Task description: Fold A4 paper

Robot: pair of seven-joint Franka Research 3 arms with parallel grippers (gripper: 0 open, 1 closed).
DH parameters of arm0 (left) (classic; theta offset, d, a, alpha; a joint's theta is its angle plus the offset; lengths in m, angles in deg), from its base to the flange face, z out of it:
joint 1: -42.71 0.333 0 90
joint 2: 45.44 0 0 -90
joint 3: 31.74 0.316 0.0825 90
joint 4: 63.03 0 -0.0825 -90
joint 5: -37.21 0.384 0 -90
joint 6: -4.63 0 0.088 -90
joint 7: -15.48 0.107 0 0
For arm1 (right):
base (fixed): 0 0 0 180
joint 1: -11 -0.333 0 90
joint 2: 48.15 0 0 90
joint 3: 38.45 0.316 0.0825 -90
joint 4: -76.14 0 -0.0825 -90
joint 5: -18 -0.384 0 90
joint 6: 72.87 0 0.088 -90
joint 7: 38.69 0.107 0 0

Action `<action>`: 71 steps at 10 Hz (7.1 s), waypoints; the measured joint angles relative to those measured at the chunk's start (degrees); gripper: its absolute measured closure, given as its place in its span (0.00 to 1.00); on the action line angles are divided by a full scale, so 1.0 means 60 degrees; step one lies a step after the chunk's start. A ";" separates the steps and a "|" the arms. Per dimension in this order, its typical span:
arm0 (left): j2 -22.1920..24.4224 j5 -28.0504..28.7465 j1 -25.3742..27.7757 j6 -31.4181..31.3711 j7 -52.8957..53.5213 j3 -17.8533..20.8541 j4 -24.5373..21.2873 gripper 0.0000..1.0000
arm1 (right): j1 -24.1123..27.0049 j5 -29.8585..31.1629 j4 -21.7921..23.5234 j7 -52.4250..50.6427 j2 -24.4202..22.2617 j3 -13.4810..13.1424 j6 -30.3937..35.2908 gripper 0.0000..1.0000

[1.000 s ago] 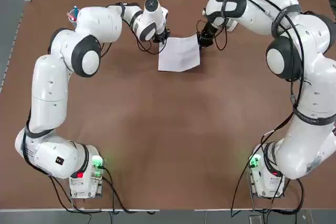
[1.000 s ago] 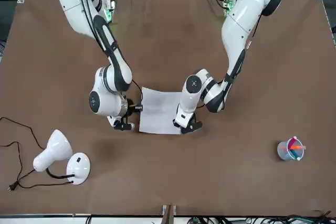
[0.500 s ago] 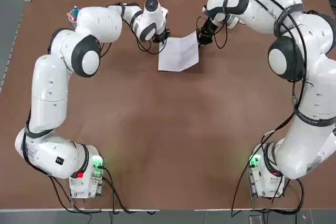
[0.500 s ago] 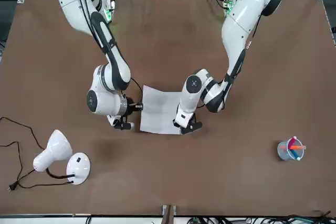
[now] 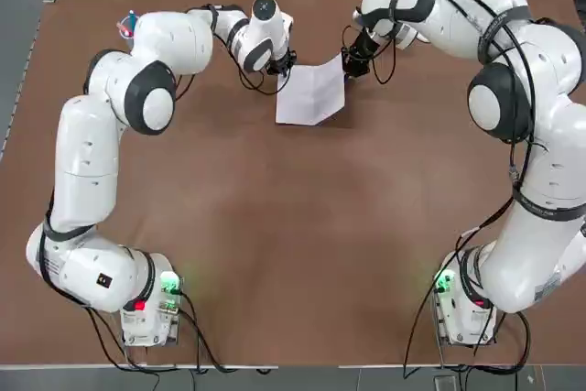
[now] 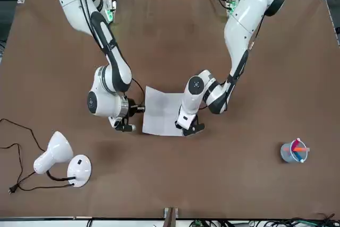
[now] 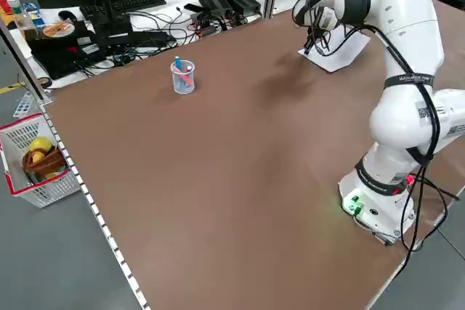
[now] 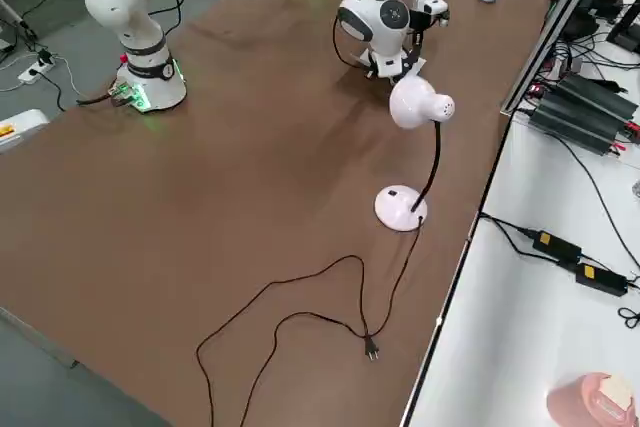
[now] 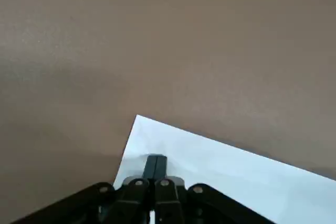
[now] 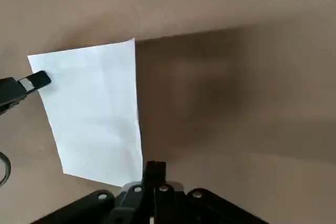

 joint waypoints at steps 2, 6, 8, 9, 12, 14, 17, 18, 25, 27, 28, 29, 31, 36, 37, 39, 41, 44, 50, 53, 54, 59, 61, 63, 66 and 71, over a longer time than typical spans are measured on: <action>0.0000 0.0000 0.0000 -0.0001 0.0000 0.0000 0.0000 0.99 | -0.0002 -0.0203 -0.0056 0.0000 -0.0001 0.0008 0.0003 0.99; 0.0000 0.0000 0.0004 -0.0002 0.0000 -0.0003 -0.0001 0.99 | -0.0016 -0.0362 -0.0233 0.0000 -0.0020 0.0067 0.0051 0.99; 0.0000 0.0000 0.0006 -0.0005 0.0000 -0.0004 -0.0002 0.99 | -0.0018 -0.0372 -0.0315 0.0001 -0.0083 0.0151 0.0140 0.98; 0.0000 0.0000 0.0006 -0.0006 0.0000 -0.0004 -0.0002 0.99 | -0.0018 -0.0375 -0.0359 0.0001 -0.0134 0.0177 0.0148 0.98; 0.0000 0.0000 0.0006 -0.0007 0.0000 -0.0004 -0.0002 0.99 | -0.0017 -0.0403 -0.0562 0.0011 -0.0197 0.0184 0.0161 0.98; 0.0000 0.0000 0.0012 -0.0010 0.0000 -0.0009 -0.0004 0.99 | -0.0033 -0.0586 -0.0566 0.0011 -0.0196 0.0210 0.0175 0.98; 0.0000 -0.0001 0.0019 -0.0017 -0.0001 -0.0013 -0.0007 0.99 | -0.0126 -0.0911 -0.0566 0.0012 -0.0196 0.0256 0.0171 0.98; 0.0000 -0.0001 0.0019 -0.0018 -0.0001 -0.0013 -0.0007 0.99 | -0.0137 -0.1055 -0.0566 0.0012 -0.0196 0.0257 0.0170 0.98; 0.0000 -0.0001 0.0020 -0.0021 -0.0004 -0.0013 -0.0010 0.99 | -0.0431 -0.1627 -0.0570 0.0001 -0.0079 0.0283 -0.0361 0.98; 0.0000 -0.0001 0.0020 -0.0022 -0.0005 -0.0013 -0.0010 0.99 | -0.0528 -0.1630 -0.0582 0.0001 0.0086 0.0284 -0.0582 0.98; 0.0000 0.0000 0.0020 -0.0022 -0.0004 -0.0013 -0.0010 0.99 | -0.0550 -0.1631 -0.0608 0.0001 0.0196 0.0285 -0.0748 0.98; 0.0000 -0.0001 0.0020 -0.0022 -0.0005 -0.0013 -0.0010 0.99 | -0.0586 -0.1661 -0.0676 0.0001 0.0296 0.0287 -0.0827 0.98; 0.0000 0.0000 0.0020 -0.0022 -0.0005 -0.0013 -0.0010 0.99 | -0.0766 -0.1904 -0.0758 0.0001 0.0392 0.0295 -0.1014 0.98; 0.0000 0.0000 0.0020 -0.0023 -0.0005 -0.0013 -0.0010 0.99 | -0.1053 -0.2035 -0.0800 0.0003 0.0619 0.0299 -0.1490 0.98; 0.0000 0.0000 0.0020 -0.0023 -0.0005 -0.0013 -0.0010 0.99 | -0.1144 -0.2082 -0.0816 0.0003 0.0745 0.0305 -0.1722 0.98; 0.0000 0.0000 0.0020 -0.0023 -0.0005 -0.0013 -0.0010 0.99 | -0.1277 -0.2210 -0.0911 0.0003 0.0947 0.0306 -0.1881 0.98; 0.0001 0.0000 0.0022 -0.0024 -0.0004 -0.0014 -0.0011 0.99 | -0.1335 -0.2217 -0.0950 0.0003 0.1029 0.0307 -0.1980 0.98; 0.0013 0.0015 0.0026 0.0009 0.0138 -0.0002 0.0003 0.99 | -0.1450 -0.2221 -0.0960 0.0003 0.1134 0.0315 -0.2329 0.98; 0.0667 0.0029 0.1235 0.2129 0.1159 -0.1226 0.0266 0.99 | -0.1635 -0.2222 -0.0964 0.0002 0.1182 0.0319 -0.2434 0.98; 0.0861 0.0033 0.2194 0.2767 0.1616 -0.2042 0.0294 0.99 | -0.1672 -0.2222 -0.0966 -0.0015 0.1293 0.0320 -0.2454 0.98; 0.0902 0.0033 0.2257 0.2846 0.1693 -0.2067 0.0302 0.99 | -0.1695 -0.2222 -0.0966 -0.0030 0.1366 0.0320 -0.2528 0.98; 0.1086 0.0033 0.2650 0.3226 0.1720 -0.2224 0.0395 0.99 | -0.2012 -0.2222 -0.0970 -0.0054 0.1591 0.0324 -0.2894 0.98; 0.1145 0.0034 0.2927 0.3579 0.1731 -0.2467 0.0490 0.99 | -0.2011 -0.2222 -0.0976 -0.0054 0.1593 0.0312 -0.2913 0.98; 0.1160 0.0060 0.3405 0.3832 0.1858 -0.2945 0.0515 0.99 | -0.2011 -0.2222 -0.1009 -0.0054 0.1592 0.0307 -0.2914 0.98; 0.1211 0.0106 0.3733 0.3872 0.1891 -0.3065 0.0576 0.99 | -0.2244 -0.2222 -0.1101 -0.0053 0.1469 0.0340 -0.2874 0.98; 0.1893 0.0112 0.4966 0.3882 0.1929 -0.3158 0.0831 0.56 | -0.2374 -0.2214 0.0263 -0.0663 0.0503 0.0264 -0.2877 0.98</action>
